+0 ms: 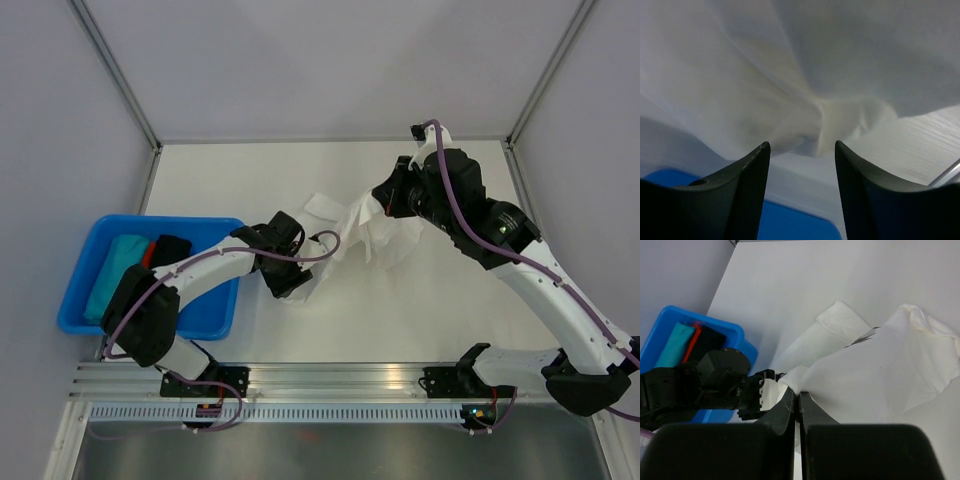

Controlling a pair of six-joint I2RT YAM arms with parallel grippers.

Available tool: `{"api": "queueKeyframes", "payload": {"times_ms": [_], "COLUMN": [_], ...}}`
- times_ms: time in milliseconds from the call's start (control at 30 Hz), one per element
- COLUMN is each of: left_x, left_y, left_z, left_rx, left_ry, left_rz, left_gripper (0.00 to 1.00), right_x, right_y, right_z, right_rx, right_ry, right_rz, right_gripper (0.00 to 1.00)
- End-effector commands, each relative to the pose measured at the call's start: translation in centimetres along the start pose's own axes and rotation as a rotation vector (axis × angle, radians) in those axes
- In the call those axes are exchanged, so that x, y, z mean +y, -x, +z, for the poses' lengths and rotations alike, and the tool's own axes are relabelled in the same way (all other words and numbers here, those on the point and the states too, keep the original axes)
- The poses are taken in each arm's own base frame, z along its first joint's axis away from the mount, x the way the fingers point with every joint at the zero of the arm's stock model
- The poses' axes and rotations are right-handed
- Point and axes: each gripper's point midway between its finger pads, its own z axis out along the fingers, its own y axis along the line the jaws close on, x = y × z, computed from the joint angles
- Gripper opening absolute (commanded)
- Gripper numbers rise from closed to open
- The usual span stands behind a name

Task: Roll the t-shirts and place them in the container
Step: Flatten the tshirt

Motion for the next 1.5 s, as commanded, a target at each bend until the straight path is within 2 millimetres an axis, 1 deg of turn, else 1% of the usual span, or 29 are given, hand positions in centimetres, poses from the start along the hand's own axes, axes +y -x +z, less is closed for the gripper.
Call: {"api": "queueKeyframes", "payload": {"times_ms": [0,233,333,367,400,433,467,500,567,667,700,733,767,800,833,900,933,967,1033,1100,1133,1200,1233,1300,1333,1367,1400,1433,1467], "left_x": [2.4,1.5,1.3,1.4,1.4,1.4,1.4,1.4,1.7,2.1,2.3,2.1,2.3,2.3,1.9,1.3,0.2,0.0,-1.2,-2.1,-2.5,-2.5,-2.1,-0.7,0.8,1.7,3.4,5.0,6.1], "left_y": [0.5,-1.4,-1.8,-1.8,-1.8,-1.8,-1.8,-1.7,-1.5,-1.0,-0.3,-0.4,0.2,0.9,0.5,1.4,0.6,1.0,0.7,0.1,0.0,0.4,0.8,2.6,3.8,4.8,6.1,7.5,8.3], "left_z": [1.4,4.3,5.0,5.0,5.0,4.9,4.8,4.6,3.9,2.4,1.3,0.3,-0.7,-2.6,-3.6,-6.4,-7.2,-8.3,-9.4,-9.6,-9.2,-8.4,-7.5,-6.1,-4.9,-4.3,-3.8,-2.6,-2.1], "left_rx": [0.004,0.085,0.103,0.107,0.108,0.106,0.102,0.098,0.083,0.062,0.028,0.029,0.006,-0.038,-0.031,-0.092,-0.072,-0.092,-0.105,-0.093,-0.091,-0.09,-0.07,-0.082,-0.06,-0.064,-0.077,-0.065,-0.067], "left_ry": [0.098,0.023,0.01,0.015,0.016,0.016,0.02,0.022,0.05,0.082,0.102,0.102,0.113,0.132,0.122,0.115,0.07,0.066,0.02,-0.027,-0.056,-0.081,-0.087,-0.057,-0.031,-0.005,0.057,0.08,0.108], "left_rz": [0.062,0.086,0.068,0.064,0.061,0.058,0.057,0.059,0.054,0.053,0.059,0.065,0.073,0.085,0.102,0.147,0.157,0.172,0.217,0.245,0.25,0.263,0.252,0.216,0.195,0.176,0.134,0.104,0.053], "left_gripper": [0.61,0.6,0.58,0.55,0.46,0.41,0.3,0.23,0.03,0.02,0.02,0.02,0.02,0.02,0.02,0.02,0.02,0.02,0.02,0.02,0.02,0.03,0.05,0.08,0.09,0.11,0.14,0.25,0.31], "right_x": [-0.3,-2.6,-3.2,-3.5,-3.7,-4.2,-4.3,-4.5,-5.0,-5.2,-5.1,-5.0,-4.9,-4.8,-5.0,-5.0,-5.1,-5.2,-5.1,-5.2,-5.3,-5.7,-5.9,-6.6,-6.7,-6.9,-7.2,-7.5,-7.7], "right_y": [1.4,0.6,0.6,0.6,0.6,0.7,0.7,0.7,0.9,1.1,1.3,1.5,1.7,2.2,2.7,3.7,4.2,4.6,5.2,5.1,4.9,4.1,3.9,3.1,3.0,3.0,2.6,2.4,2.1], "right_z": [-0.9,-1.0,-1.2,-1.3,-1.4,-1.4,-1.7,-1.9,-2.2,-2.9,-3.1,-3.5,-3.8,-4.5,-5.0,-6.3,-6.9,-7.4,-8.4,-8.5,-8.5,-7.9,-7.5,-6.5,-6.2,-5.8,-5.1,-4.6,-4.3], "right_rx": [-0.038,-0.026,-0.032,-0.032,-0.034,-0.036,-0.042,-0.044,-0.05,-0.059,-0.059,-0.063,-0.067,-0.073,-0.086,-0.109,-0.126,-0.14,-0.161,-0.163,-0.162,-0.146,-0.139,-0.115,-0.11,-0.11,-0.091,-0.082,-0.069], "right_ry": [-0.025,-0.107,-0.116,-0.124,-0.128,-0.143,-0.141,-0.145,-0.154,-0.157,-0.153,-0.148,-0.146,-0.147,-0.157,-0.166,-0.177,-0.181,-0.179,-0.176,-0.178,-0.192,-0.201,-0.232,-0.241,-0.252,-0.266,-0.275,-0.284], "right_rz": [-0.032,-0.057,-0.052,-0.053,-0.051,-0.047,-0.044,-0.043,-0.037,-0.04,-0.052,-0.057,-0.065,-0.074,-0.084,-0.095,-0.103,-0.105,-0.109,-0.108,-0.108,-0.104,-0.102,-0.107,-0.11,-0.11,-0.118,-0.121,-0.128], "right_gripper": [0.0,0.0,0.0,0.0,0.0,0.0,0.0,0.0,0.0,0.0,0.01,0.0,0.0,0.0,0.0,0.0,0.0,0.0,0.0,0.0,0.0,0.0,0.0,0.0,0.0,0.0,0.0,0.0,0.0]}}
